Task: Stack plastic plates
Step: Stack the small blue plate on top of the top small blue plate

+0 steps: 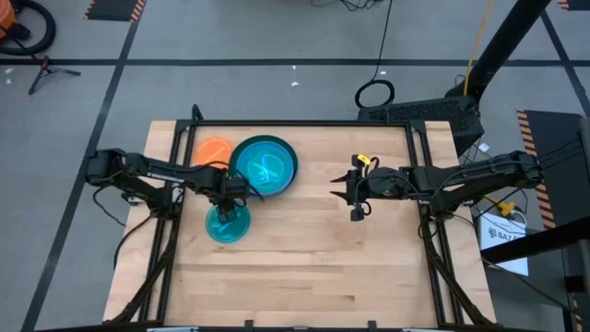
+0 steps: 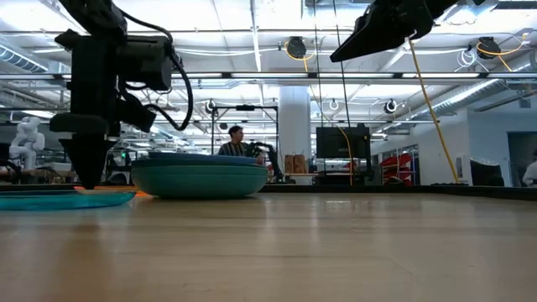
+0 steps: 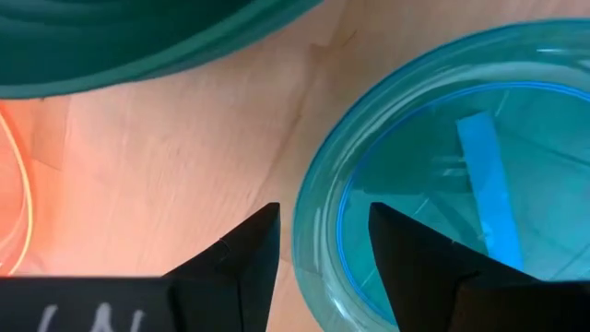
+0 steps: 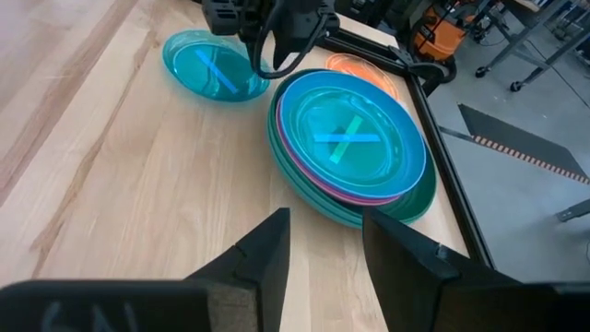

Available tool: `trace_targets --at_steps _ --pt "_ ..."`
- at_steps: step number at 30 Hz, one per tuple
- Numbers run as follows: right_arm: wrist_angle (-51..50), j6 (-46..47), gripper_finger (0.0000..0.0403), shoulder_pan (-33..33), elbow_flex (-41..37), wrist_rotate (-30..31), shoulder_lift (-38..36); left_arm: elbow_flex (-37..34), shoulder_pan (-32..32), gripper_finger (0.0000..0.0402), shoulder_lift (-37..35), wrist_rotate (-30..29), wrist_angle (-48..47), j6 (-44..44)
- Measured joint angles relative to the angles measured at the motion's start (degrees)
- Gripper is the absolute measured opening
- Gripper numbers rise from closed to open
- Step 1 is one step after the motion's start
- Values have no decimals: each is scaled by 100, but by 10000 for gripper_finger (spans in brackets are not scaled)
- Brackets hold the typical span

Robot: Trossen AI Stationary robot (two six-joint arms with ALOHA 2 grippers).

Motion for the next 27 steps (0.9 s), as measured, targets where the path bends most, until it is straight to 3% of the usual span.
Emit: trace_targets --at_steps 10,20,27 --pt "-24 2 132 0 0 0 0 0 0 175 212 17 301 139" --pt "-40 2 132 0 0 0 0 0 -328 175 215 847 652 146" --pt "-40 1 132 -2 0 0 0 0 -865 175 215 592 676 451"
